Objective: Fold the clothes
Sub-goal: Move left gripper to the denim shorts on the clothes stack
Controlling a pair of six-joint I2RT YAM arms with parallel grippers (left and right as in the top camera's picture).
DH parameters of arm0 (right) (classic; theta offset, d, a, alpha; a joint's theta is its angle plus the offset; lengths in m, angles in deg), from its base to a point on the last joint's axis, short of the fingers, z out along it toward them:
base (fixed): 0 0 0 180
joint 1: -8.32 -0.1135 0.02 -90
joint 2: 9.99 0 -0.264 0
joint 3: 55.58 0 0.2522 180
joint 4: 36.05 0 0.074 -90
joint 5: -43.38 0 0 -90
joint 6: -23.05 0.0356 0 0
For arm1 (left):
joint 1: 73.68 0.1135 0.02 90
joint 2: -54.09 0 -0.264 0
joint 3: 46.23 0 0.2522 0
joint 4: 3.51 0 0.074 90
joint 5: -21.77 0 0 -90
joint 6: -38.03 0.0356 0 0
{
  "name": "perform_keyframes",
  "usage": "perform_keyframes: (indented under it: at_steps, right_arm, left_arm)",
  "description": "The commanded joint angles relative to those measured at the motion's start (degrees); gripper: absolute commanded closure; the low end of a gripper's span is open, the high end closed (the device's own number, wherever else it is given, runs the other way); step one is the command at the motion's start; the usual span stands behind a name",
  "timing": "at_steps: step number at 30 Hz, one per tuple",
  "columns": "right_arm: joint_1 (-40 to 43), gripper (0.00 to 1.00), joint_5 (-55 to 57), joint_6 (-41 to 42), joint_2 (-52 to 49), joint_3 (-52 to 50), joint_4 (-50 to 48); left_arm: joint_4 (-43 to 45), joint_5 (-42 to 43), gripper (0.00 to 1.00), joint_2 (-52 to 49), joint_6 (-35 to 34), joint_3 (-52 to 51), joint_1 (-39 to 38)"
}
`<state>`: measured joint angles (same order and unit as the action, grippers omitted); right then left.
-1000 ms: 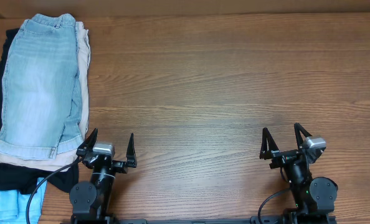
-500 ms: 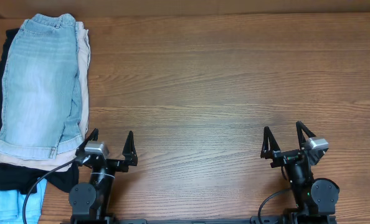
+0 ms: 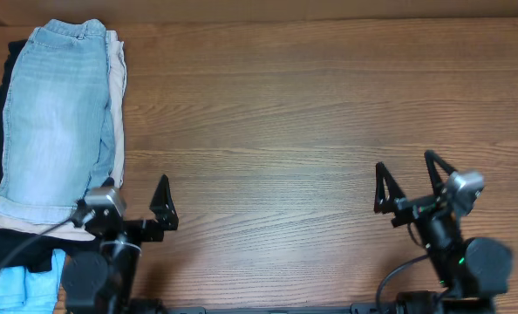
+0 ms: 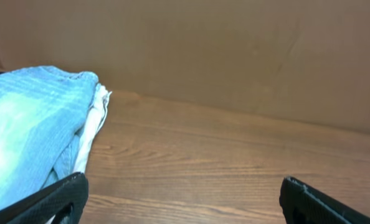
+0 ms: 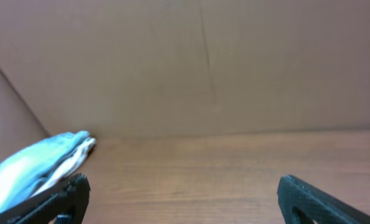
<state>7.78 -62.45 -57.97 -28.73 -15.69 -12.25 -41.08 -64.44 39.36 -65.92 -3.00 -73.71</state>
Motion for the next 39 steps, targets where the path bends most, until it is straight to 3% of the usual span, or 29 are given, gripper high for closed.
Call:
perform_keyframes:
  at_steps: [1,9,12,16,22,28,31,36,39]
  right_arm:
    - [-0.37,0.0,-2.34,0.0,-11.06,14.93,7.32]
    - [-0.39,0.0,-2.56,-0.39,-35.45,43.47,28.57]
    - [-0.37,0.0,-4.0,-0.28,-42.82,48.81,31.17]
    - [-0.37,0.0,-8.44,1.57,-49.75,49.48,30.62]
    - [-0.37,0.0,-10.84,1.53,-58.42,49.44,31.34]
    - [-2.75,0.0,-10.84,1.53,-66.25,49.2,31.69]
    - [-7.17,0.0,-10.78,1.53,-71.71,49.2,30.53]
    - [-13.66,0.0,-8.44,1.55,-77.68,49.2,28.13]
    - [-17.75,0.0,-5.75,1.55,-80.67,49.2,26.67]
  left_arm:
    - [-5.66,-0.61,0.0,-9.81,1.2,12.13,-0.37]
    - [-26.38,3.13,0.0,-35.91,6.93,40.0,-0.37]
    - [-33.68,3.06,0.0,-44.63,11.08,49.13,-0.35]
    - [-37.18,3.06,0.0,-52.35,17.53,53.94,-0.35]
    - [-34.18,1.49,0.0,-60.22,18.36,54.05,2.49]
    - [-28.87,1.62,0.0,-68.0,22.75,54.07,12.44]
    - [-22.23,2.25,0.0,-73.22,23.85,54.07,19.56]
    - [-15.69,2.21,0.04,-79.58,30.93,55.43,24.85]
    - [-12.96,2.43,0.04,-84.35,31.08,58.86,28.0]
